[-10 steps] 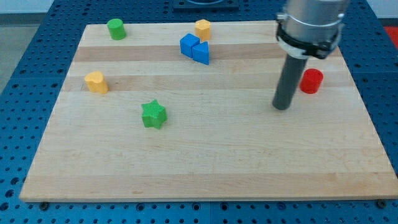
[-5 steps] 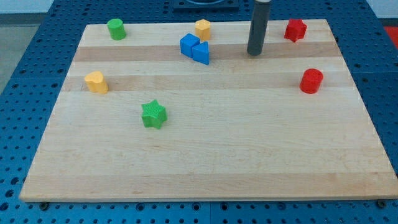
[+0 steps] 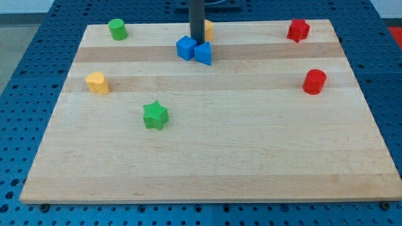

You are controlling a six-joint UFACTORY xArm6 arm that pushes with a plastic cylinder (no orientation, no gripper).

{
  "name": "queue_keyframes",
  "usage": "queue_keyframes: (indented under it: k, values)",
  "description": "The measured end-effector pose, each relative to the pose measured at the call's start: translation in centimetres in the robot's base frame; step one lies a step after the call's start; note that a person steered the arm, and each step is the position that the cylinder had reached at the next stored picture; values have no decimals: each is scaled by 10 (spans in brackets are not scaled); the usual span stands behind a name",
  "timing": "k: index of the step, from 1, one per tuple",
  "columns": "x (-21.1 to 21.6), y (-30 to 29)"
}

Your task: Slide the blue cube closer to the green star

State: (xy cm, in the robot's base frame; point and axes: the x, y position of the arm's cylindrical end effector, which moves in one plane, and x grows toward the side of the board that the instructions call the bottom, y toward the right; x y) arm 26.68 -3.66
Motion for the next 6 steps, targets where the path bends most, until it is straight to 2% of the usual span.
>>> queue_keyframes:
  k: [3,5,6]
  values:
    - [53,-61]
    - [57,-106]
    - [76,-108]
